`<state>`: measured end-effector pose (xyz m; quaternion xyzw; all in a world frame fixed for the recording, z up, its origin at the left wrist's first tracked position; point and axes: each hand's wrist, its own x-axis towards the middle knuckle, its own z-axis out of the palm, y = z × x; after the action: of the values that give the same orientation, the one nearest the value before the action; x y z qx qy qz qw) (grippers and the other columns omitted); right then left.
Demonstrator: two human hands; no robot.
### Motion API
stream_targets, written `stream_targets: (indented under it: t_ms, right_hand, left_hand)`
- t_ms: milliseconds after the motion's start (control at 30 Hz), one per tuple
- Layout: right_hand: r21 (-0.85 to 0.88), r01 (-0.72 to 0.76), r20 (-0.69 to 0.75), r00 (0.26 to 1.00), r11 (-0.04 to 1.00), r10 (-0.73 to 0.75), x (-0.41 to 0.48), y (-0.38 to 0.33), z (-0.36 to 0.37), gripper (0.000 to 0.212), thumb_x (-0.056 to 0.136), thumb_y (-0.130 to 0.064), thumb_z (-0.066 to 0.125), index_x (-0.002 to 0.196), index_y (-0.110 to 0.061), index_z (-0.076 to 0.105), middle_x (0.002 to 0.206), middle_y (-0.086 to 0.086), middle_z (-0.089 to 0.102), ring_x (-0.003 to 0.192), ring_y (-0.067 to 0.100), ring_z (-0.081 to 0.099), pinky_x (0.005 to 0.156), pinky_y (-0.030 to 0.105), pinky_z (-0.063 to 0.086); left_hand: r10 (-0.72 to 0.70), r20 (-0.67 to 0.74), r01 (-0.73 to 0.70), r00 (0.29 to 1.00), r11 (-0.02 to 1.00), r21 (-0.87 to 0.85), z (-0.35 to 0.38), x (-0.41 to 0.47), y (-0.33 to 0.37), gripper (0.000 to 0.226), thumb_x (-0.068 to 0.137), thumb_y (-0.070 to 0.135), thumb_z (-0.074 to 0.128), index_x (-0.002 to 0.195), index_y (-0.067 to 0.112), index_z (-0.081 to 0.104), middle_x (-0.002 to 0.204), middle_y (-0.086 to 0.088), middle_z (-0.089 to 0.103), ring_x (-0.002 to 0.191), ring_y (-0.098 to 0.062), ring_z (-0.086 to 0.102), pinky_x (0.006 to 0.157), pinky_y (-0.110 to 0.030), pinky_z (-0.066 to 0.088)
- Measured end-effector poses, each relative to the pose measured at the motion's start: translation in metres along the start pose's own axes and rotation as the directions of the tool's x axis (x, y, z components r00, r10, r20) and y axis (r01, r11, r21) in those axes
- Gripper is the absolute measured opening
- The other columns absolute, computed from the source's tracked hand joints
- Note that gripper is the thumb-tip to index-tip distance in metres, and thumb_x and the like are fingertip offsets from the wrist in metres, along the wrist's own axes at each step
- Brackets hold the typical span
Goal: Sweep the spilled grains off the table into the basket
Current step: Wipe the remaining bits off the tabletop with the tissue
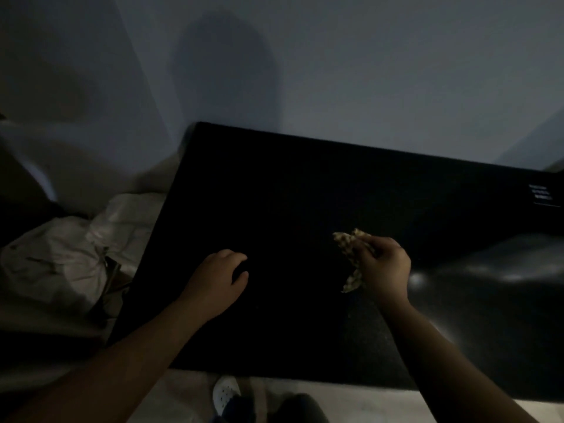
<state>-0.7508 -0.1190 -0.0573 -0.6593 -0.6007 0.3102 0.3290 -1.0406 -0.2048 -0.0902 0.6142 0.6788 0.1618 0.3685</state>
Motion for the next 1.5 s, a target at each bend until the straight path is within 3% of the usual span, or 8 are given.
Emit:
stream_targets:
  t_ms: [233,467,767,833,967,1167,1333,1500]
  right_hand:
    - [0.022,-0.026,-0.003,1.000,0.999,0.026,0.081,0.004,0.027,0.022,0.090,-0.016,0.065,0.111,-0.011,0.068,0.102,-0.003,0.061,0.087,0.001,0.058,0.076,0.016,0.047]
    - [-0.001,0.012,-0.023,1.000,1.000,-0.012,0.210,0.002,0.069,0.021,0.091,-0.019,0.064,0.109,-0.011,0.070,0.100,0.000,0.062,0.086,0.009,0.059,0.081,0.023,0.046]
    - [-0.133,0.087,-0.116,0.988,0.987,-0.103,0.335,-0.001,0.128,0.018,0.093,-0.015,0.058,0.103,-0.007,0.071,0.105,0.009,0.064,0.089,0.019,0.059,0.078,0.026,0.048]
    - [-0.105,0.060,-0.082,0.994,0.993,-0.068,0.342,0.002,0.142,0.020,0.092,-0.016,0.059,0.106,-0.009,0.071,0.105,0.005,0.065,0.085,0.016,0.060,0.072,0.020,0.051]
    - [-0.150,0.115,-0.071,0.989,0.982,-0.127,0.337,0.019,0.163,0.023,0.085,-0.012,0.067,0.107,-0.010,0.073,0.111,0.007,0.069,0.106,0.025,0.061,0.096,0.037,0.049]
    - [-0.065,0.256,0.209,0.949,0.965,-0.238,0.278,0.021,0.143,0.022,0.083,-0.010,0.070,0.103,-0.020,0.073,0.105,-0.010,0.065,0.101,0.010,0.058,0.092,0.024,0.045]
    - [-0.078,0.075,-0.196,0.977,0.994,-0.089,0.320,0.017,0.147,0.017,0.082,-0.007,0.067,0.097,-0.009,0.074,0.096,0.005,0.068,0.090,0.022,0.063,0.084,0.030,0.049]
    - [-0.168,0.198,-0.060,0.976,0.966,-0.210,0.305,0.020,0.169,0.016,0.081,-0.011,0.070,0.096,-0.011,0.076,0.101,0.006,0.070,0.094,0.025,0.063,0.086,0.033,0.051]
  left_hand:
    - [0.033,0.021,-0.036,0.999,0.993,0.113,-0.002,0.069,0.014,0.045,0.097,0.034,0.045,0.140,0.018,0.041,0.137,0.002,0.042,0.124,-0.017,0.039,0.103,-0.033,0.037]
    - [0.045,-0.085,-0.026,0.995,0.977,0.210,-0.011,0.154,0.011,0.058,0.091,0.049,0.036,0.140,0.019,0.042,0.137,0.005,0.041,0.127,-0.016,0.036,0.102,-0.027,0.034]
    - [0.044,-0.197,0.031,0.979,0.931,0.364,-0.014,0.239,0.002,0.058,0.093,0.051,0.032,0.141,0.020,0.040,0.147,0.002,0.034,0.134,-0.020,0.029,0.110,-0.038,0.029]
    - [0.058,-0.209,0.033,0.976,0.913,0.407,-0.014,0.242,-0.001,0.062,0.089,0.054,0.027,0.137,0.019,0.046,0.144,0.000,0.039,0.130,-0.023,0.034,0.107,-0.044,0.031]
    - [0.078,-0.229,0.026,0.970,0.907,0.421,-0.010,0.245,-0.009,0.057,0.089,0.051,0.032,0.132,0.019,0.050,0.140,-0.001,0.043,0.126,-0.023,0.035,0.104,-0.049,0.031]
    - [0.091,-0.199,0.004,0.976,0.903,0.430,-0.008,0.244,-0.011,0.058,0.089,0.052,0.034,0.135,0.020,0.047,0.144,0.001,0.039,0.128,-0.023,0.035,0.106,-0.045,0.023]
    - [0.131,-0.196,-0.032,0.972,0.897,0.441,-0.008,0.244,-0.018,0.058,0.090,0.052,0.033,0.138,0.020,0.042,0.146,0.000,0.036,0.131,-0.024,0.032,0.107,-0.043,0.019]
    - [0.130,-0.218,-0.021,0.967,0.898,0.440,-0.004,0.245,-0.018,0.059,0.089,0.050,0.034,0.137,0.017,0.046,0.146,-0.002,0.039,0.131,-0.024,0.033,0.107,-0.043,0.019]
